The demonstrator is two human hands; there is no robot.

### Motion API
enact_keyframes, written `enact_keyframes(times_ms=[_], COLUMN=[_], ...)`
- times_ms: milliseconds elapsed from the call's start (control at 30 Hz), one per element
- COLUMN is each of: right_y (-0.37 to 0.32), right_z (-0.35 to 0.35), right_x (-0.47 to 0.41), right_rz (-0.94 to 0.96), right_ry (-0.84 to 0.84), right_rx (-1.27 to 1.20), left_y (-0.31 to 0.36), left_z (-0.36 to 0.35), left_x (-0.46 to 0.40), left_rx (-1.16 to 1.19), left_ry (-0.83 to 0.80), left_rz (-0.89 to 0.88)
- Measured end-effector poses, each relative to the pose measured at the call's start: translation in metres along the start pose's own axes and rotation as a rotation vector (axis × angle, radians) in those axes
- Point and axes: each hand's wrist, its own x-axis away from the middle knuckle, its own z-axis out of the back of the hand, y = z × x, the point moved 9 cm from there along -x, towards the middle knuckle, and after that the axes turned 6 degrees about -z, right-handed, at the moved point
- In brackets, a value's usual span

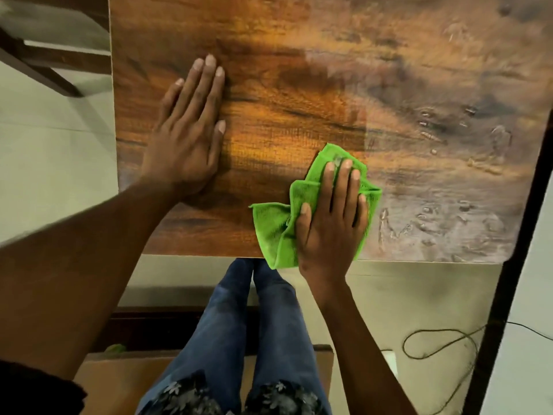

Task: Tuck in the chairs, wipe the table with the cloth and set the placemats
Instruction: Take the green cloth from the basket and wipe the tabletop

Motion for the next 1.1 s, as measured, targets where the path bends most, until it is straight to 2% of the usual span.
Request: enact_keyframes(times_ms=[267, 367, 500, 767, 900, 1000, 1100], right_y=[-0.038, -0.034, -0.035, 0.040, 0.029, 0.012, -0.015], right_z=[0.019, 0.014, -0.002, -0.002, -0.001, 0.008, 0.019], right_x=[-0.101, -0.074, -0.008, -0.010, -0.021, -0.063, -0.126], right_rz=[0.056, 0.040, 0.115, 0.031, 0.093, 0.203, 0.295], right_ry=[0.132, 0.087, -0.027, 0.010, 0.027, 0.041, 0.119], right_rx=[-0.049, -0.050, -0.052, -0.038, -0.029, -0.056, -0.061], left_y=[0.003, 0.005, 0.004, 0.004, 0.057, 0.122, 0.124], left_z=[0.001, 0.001, 0.000, 0.003, 0.002, -0.027, -0.040], left_x=[0.002, 0.002, 0.001, 0.000, 0.012, 0.016, 0.016], left_rx=[0.009, 0.013, 0.000, 0.002, 0.110, 0.139, 0.152], left_ry=[0.016, 0.010, 0.008, 0.005, 0.103, 0.039, 0.054], left_rz=[0.000, 0.003, 0.008, 0.054, 0.237, 0.213, 0.244])
